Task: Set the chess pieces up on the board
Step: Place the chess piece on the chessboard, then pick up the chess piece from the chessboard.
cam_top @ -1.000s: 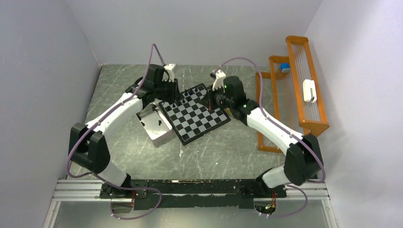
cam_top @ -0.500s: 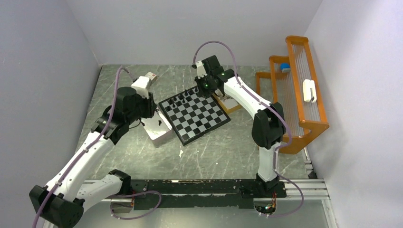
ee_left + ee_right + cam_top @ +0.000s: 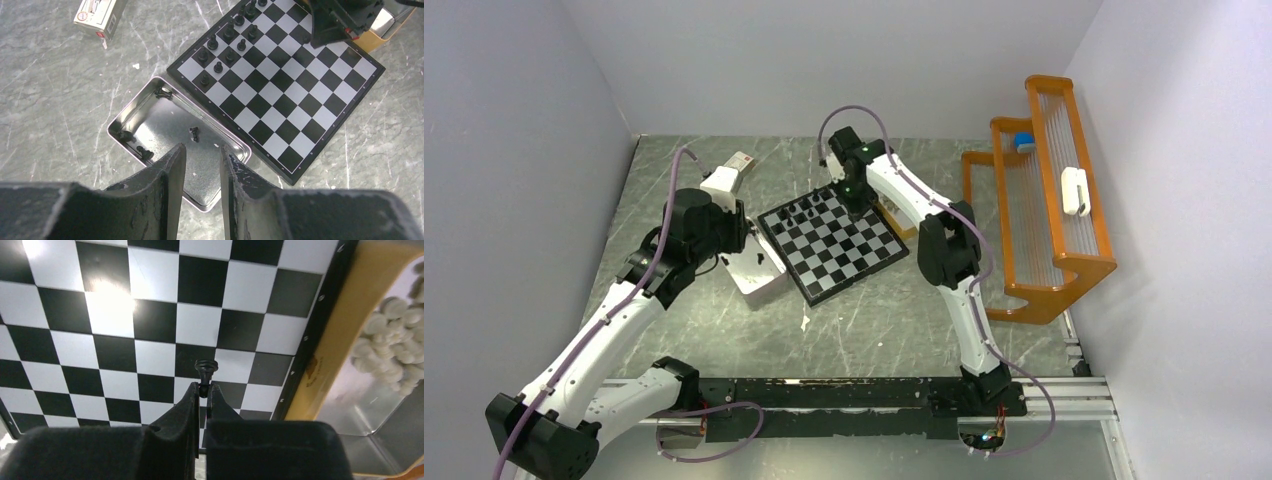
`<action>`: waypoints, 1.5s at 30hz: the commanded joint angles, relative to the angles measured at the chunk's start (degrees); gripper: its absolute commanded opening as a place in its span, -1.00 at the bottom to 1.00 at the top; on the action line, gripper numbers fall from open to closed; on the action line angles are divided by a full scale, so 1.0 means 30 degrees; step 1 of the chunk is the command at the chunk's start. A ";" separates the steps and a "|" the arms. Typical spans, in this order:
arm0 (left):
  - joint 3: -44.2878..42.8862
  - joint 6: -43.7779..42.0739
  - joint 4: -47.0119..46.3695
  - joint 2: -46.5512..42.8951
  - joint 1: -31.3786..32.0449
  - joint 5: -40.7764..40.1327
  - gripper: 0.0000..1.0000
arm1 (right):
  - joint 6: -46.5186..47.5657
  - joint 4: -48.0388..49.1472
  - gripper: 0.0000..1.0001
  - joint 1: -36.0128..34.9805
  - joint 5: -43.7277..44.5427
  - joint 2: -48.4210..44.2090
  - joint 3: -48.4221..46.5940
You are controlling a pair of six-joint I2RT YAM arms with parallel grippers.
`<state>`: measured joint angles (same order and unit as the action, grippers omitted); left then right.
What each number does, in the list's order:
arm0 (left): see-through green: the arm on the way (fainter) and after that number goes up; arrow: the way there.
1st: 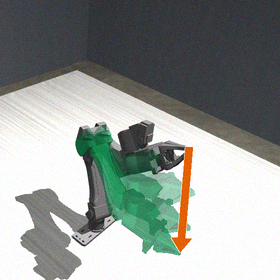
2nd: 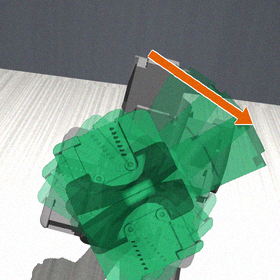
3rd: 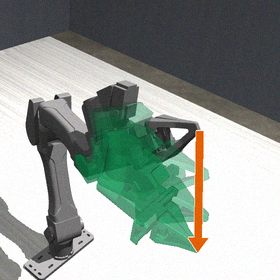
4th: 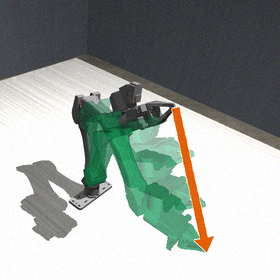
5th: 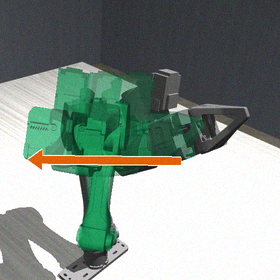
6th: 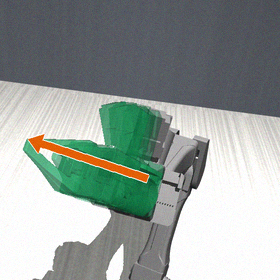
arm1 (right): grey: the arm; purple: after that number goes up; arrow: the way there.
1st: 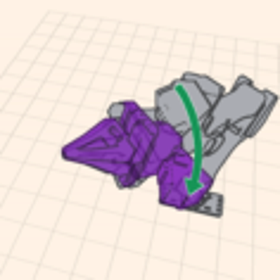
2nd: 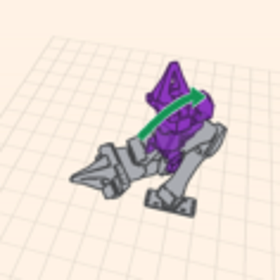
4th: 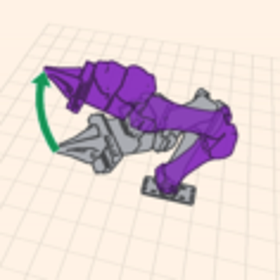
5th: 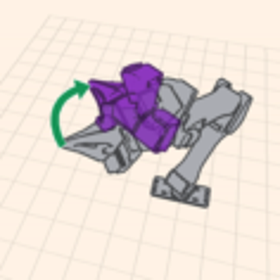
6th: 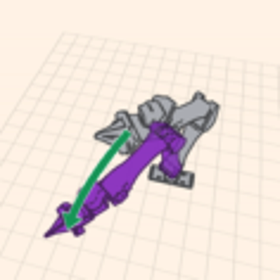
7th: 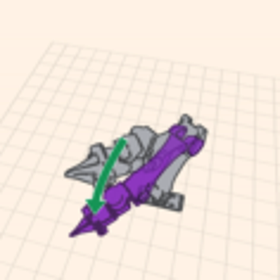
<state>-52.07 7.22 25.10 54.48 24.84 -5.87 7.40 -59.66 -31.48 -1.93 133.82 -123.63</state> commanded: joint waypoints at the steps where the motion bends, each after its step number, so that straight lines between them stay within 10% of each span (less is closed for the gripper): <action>1: -0.0077 -0.0398 -0.0493 -0.0318 0.0040 -0.0373 -0.28 | 0.0437 -0.1910 -0.91 -0.0462 0.0588 0.0223 -0.0375; 31: -0.0035 -0.0489 -0.0632 -0.0493 0.0019 -0.0495 -0.28 | 0.0070 -0.1431 -0.53 -0.1017 0.1334 0.0381 -0.1056; 45: 0.0018 -0.0479 -0.0712 -0.0552 0.0015 -0.0403 -0.27 | -0.1694 0.5055 -0.42 -0.0982 0.0587 -0.3641 0.6773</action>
<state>-52.07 6.37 25.04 53.78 24.84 -6.48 4.27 -51.77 -34.35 -0.43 125.73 -108.27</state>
